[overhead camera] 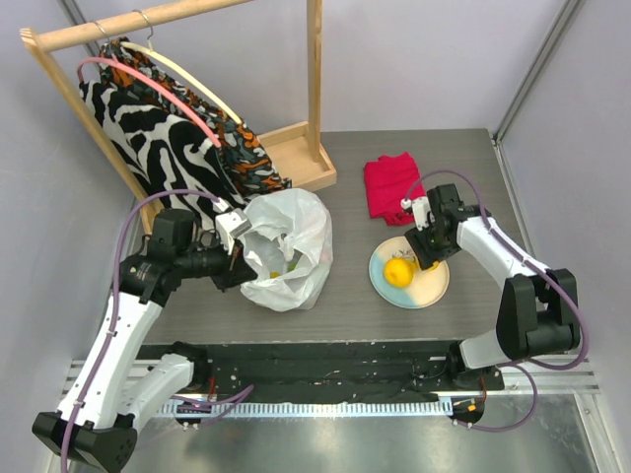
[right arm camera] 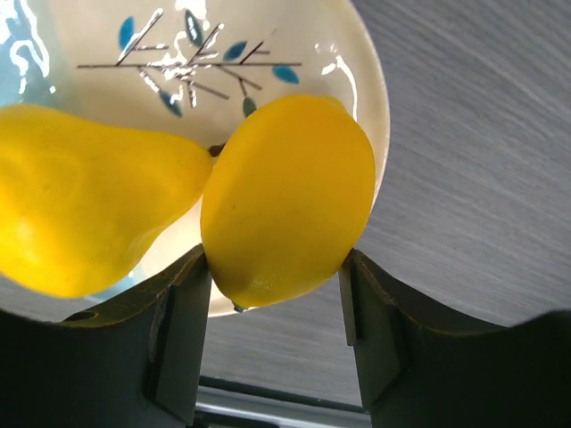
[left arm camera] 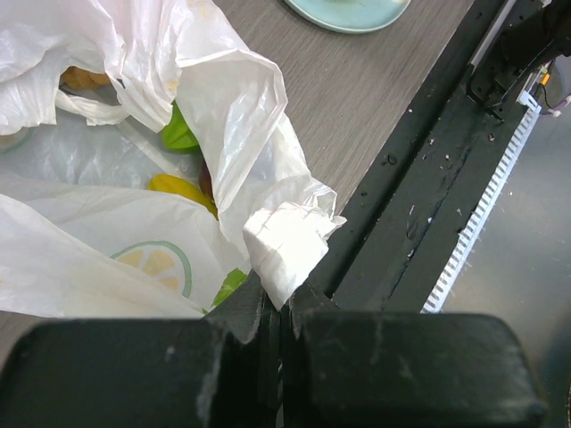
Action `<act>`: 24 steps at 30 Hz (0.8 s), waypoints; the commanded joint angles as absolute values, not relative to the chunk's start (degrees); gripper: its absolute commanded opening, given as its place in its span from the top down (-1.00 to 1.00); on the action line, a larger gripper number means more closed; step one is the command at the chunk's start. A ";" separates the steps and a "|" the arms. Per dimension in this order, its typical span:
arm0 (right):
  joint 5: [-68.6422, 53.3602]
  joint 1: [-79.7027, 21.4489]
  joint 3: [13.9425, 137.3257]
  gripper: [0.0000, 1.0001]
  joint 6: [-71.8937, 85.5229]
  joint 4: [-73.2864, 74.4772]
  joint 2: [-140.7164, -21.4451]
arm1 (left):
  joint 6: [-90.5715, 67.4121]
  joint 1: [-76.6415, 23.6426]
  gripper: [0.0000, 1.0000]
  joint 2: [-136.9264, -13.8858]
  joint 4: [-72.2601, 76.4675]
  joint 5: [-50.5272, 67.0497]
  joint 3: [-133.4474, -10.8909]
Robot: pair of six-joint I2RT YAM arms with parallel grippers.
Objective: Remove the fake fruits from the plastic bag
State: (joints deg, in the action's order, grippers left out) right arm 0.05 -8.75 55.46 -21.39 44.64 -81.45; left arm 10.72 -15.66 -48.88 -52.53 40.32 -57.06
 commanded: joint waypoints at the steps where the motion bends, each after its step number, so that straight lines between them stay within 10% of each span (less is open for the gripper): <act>1: 1.76 -8.52 55.63 0.03 -23.12 37.97 -83.41 | 11.16 -15.38 1.00 -48.08 -51.77 40.61 -57.66; 3: -1.99 -8.53 57.99 -0.96 -22.77 40.76 -83.32 | 11.60 -15.38 1.00 -48.16 -52.12 40.78 -57.48; 4: -4.54 -8.53 59.83 -0.99 -22.24 42.43 -82.97 | 12.47 -15.38 1.00 -48.25 -52.47 41.30 -57.48; 9: -27.76 -10.70 73.97 -0.99 -18.33 46.96 -76.91 | 16.00 -15.29 1.00 -48.25 -57.56 44.29 -58.27; 15: -23.56 -27.40 87.35 -0.99 -6.34 38.00 -85.24 | 13.71 -15.29 1.00 -47.46 -58.45 47.28 -58.71; 24: -22.84 -43.85 102.72 -0.36 -1.94 36.74 -106.58 | 16.96 -15.38 1.00 -47.38 -62.84 43.96 -63.63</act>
State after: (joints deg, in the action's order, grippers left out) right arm -21.30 -40.99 96.05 -6.48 36.58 -98.87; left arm 14.33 -15.62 -49.47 -60.36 45.50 -59.70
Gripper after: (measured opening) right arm 0.745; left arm 0.017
